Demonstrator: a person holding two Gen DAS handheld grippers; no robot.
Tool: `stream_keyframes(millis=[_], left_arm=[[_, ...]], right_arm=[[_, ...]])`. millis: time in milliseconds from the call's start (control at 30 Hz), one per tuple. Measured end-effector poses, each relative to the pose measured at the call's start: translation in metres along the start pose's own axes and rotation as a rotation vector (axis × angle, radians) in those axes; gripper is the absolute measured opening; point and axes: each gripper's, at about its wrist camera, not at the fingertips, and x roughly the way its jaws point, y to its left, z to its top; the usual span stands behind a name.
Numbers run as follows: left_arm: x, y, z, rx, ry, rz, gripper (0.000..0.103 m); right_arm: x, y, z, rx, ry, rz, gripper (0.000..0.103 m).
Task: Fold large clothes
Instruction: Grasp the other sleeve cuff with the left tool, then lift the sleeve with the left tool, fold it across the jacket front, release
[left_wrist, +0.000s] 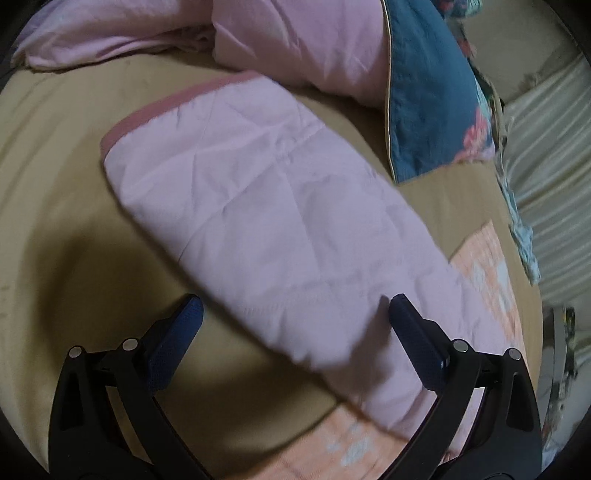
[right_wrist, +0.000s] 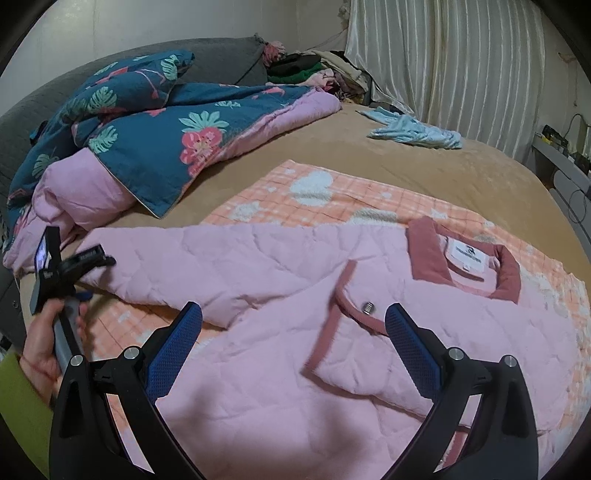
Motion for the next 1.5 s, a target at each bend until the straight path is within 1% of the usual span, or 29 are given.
stream_keyframes(millis=[33,100,133,167,200,233,267,333,433,533,633,833,900,1033,1233,1500], left_arm=[[0.001,0.0,0.002,-0.011,-0.017,-0.008,0.094],[-0.001,-0.001,0.004,-0.028,-0.053,-0.03,0.081],[-0.001,-0.001,0.004,-0.029,-0.064,-0.021,0.07],[-0.002,-0.002,0.005,-0.03,-0.078,-0.022,0.053],[-0.004,-0.002,0.005,-0.034,-0.091,-0.036,0.044],[-0.006,-0.004,0.005,-0.031,-0.098,-0.05,0.029],[-0.011,-0.009,0.006,-0.002,-0.114,-0.056,0.023],[-0.023,-0.022,0.007,0.052,-0.157,-0.072,0.016],[-0.044,-0.038,0.008,0.102,-0.203,-0.103,0.014],[-0.071,-0.054,0.008,0.146,-0.248,-0.153,0.013],[-0.089,-0.07,0.005,0.182,-0.283,-0.183,0.013],[-0.134,-0.095,-0.007,0.252,-0.36,-0.253,0.013],[-0.145,-0.101,-0.011,0.271,-0.368,-0.276,0.013],[-0.163,-0.118,-0.022,0.326,-0.386,-0.295,0.012],[-0.19,-0.154,-0.042,0.415,-0.399,-0.322,0.011],[-0.225,-0.215,-0.089,0.56,-0.44,-0.349,0.011]], right_arm=[[-0.001,-0.005,-0.003,0.002,0.002,-0.006,0.099],[-0.002,-0.014,-0.008,0.006,0.002,-0.02,0.099],[-0.003,-0.02,-0.01,0.007,0.003,-0.03,0.099],[-0.004,-0.025,-0.013,0.007,0.007,-0.041,0.099],[-0.005,-0.028,-0.015,0.004,0.008,-0.054,0.099],[-0.006,-0.033,-0.017,-0.002,0.008,-0.071,0.099],[-0.007,-0.038,-0.019,-0.002,0.008,-0.084,0.099],[-0.011,-0.046,-0.023,0.004,0.006,-0.094,0.099],[-0.017,-0.055,-0.027,0.012,0.001,-0.109,0.099],[-0.025,-0.064,-0.033,0.026,-0.002,-0.114,0.099],[-0.034,-0.072,-0.038,0.031,-0.006,-0.122,0.099],[-0.055,-0.087,-0.051,0.037,-0.019,-0.146,0.099],[-0.061,-0.096,-0.055,0.052,-0.02,-0.157,0.099],[-0.071,-0.11,-0.063,0.075,-0.016,-0.173,0.099],[-0.087,-0.135,-0.075,0.119,-0.017,-0.186,0.099],[-0.108,-0.164,-0.101,0.16,-0.028,-0.202,0.099]])
